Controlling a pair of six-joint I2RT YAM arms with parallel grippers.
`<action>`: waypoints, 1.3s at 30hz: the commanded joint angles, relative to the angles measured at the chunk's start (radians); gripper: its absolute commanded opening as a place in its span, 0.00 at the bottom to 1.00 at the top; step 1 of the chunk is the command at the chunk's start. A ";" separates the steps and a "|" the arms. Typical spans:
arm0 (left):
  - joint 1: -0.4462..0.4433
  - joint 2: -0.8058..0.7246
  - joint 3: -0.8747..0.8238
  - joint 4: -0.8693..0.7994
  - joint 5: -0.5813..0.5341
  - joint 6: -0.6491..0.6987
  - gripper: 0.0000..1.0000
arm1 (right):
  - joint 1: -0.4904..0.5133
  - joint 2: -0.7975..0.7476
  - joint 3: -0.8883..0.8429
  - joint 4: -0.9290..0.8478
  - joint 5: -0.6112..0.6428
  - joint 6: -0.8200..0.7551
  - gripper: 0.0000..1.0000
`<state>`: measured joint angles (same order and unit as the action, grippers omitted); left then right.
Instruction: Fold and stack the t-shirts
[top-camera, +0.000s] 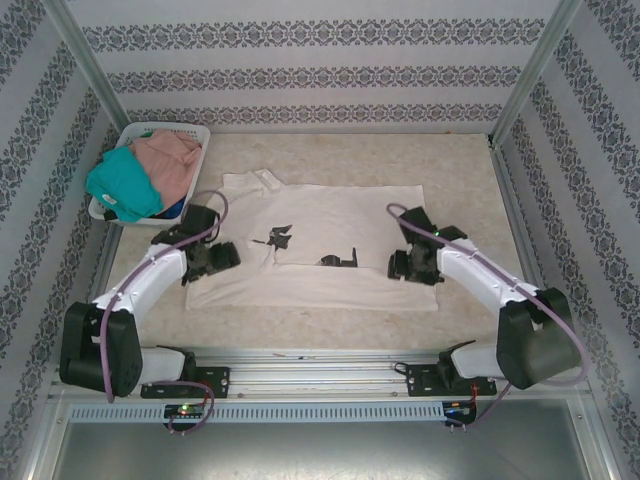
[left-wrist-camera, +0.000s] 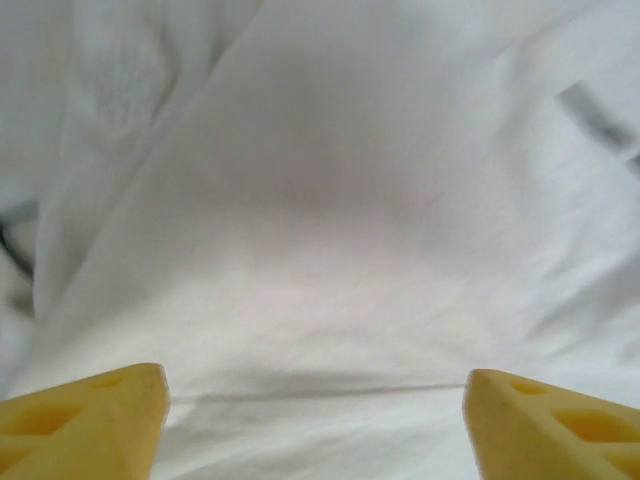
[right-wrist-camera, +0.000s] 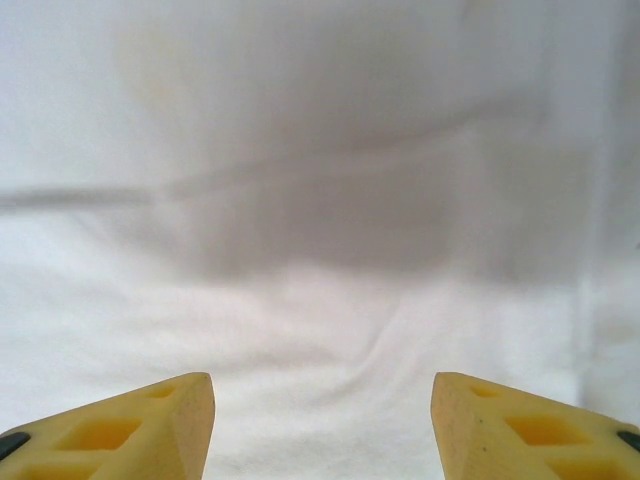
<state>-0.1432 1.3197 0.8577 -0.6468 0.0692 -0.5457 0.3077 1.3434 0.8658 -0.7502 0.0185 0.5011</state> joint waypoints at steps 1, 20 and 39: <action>-0.008 0.103 0.188 0.027 -0.026 0.059 1.00 | -0.080 0.001 0.146 0.017 0.051 -0.079 0.61; 0.053 1.069 1.335 -0.119 -0.126 0.101 0.79 | -0.321 0.757 0.872 0.086 -0.108 -0.186 0.64; 0.109 1.214 1.357 -0.076 -0.057 0.004 0.53 | -0.322 1.085 1.237 -0.097 -0.101 -0.196 0.64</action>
<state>-0.0536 2.5122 2.2234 -0.7185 -0.0105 -0.5159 -0.0109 2.4054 2.0541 -0.7834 -0.0799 0.3172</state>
